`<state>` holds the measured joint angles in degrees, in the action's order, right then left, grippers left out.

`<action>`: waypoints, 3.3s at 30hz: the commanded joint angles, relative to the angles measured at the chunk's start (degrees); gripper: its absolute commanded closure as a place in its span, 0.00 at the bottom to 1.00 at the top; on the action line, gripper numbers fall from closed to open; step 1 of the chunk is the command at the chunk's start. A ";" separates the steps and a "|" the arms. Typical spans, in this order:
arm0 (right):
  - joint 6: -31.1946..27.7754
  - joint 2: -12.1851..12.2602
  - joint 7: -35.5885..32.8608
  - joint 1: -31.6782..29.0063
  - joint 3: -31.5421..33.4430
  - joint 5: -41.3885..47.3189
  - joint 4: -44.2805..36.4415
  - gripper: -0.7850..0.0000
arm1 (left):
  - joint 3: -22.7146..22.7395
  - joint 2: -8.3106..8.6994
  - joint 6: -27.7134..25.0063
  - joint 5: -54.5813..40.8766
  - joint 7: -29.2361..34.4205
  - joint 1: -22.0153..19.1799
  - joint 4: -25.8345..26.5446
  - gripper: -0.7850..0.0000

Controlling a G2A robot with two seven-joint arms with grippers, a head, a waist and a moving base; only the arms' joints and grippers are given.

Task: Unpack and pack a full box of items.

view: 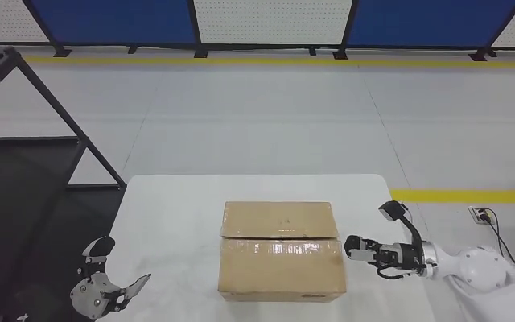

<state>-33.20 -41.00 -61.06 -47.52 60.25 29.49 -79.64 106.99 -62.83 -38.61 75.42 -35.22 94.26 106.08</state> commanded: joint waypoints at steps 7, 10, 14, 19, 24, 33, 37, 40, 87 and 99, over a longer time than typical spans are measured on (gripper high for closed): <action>-1.29 -1.22 -3.43 1.34 -1.57 2.31 0.51 0.00 | 0.00 0.00 0.00 0.00 0.00 0.00 0.00 0.00; -2.13 -1.55 -6.01 1.73 -1.71 4.87 1.02 0.00 | 0.00 0.00 0.00 0.00 0.00 0.00 0.00 0.00; -2.16 -1.99 -7.87 2.01 -1.97 8.69 0.27 0.00 | 0.00 0.00 0.00 0.00 0.00 0.00 0.00 0.00; -1.20 -1.96 -8.85 1.57 -1.96 12.39 -4.30 0.00 | 0.00 0.00 0.00 0.00 0.00 0.00 0.00 0.00; 0.12 -0.96 -10.19 -0.10 -1.31 12.64 -11.13 0.00 | 0.00 0.00 0.00 0.00 0.00 0.00 0.00 0.00; -3.78 2.55 -6.30 -4.15 -2.67 2.29 -17.43 0.00 | 0.00 0.00 0.00 0.00 0.00 0.00 0.00 0.00; -7.64 4.64 -2.44 -4.75 -6.37 -4.23 -18.40 0.00 | 0.00 0.00 0.00 0.00 0.00 0.00 0.00 0.00; -11.86 6.48 1.79 -4.76 -10.46 -10.66 -18.75 0.00 | 0.00 0.00 0.00 0.00 0.00 0.00 0.00 0.00; -20.33 13.81 10.64 8.42 -24.46 23.68 -9.14 0.00 | 0.00 0.00 0.00 0.00 0.00 0.00 0.00 0.00; -3.85 12.13 14.73 8.87 -24.46 24.25 -10.07 0.00 | -0.31 -0.02 -0.09 -0.39 0.56 0.02 0.33 0.00</action>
<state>-42.40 -28.51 -47.15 -39.07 35.93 53.47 -89.89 106.93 -62.83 -38.62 75.36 -35.12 94.26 106.15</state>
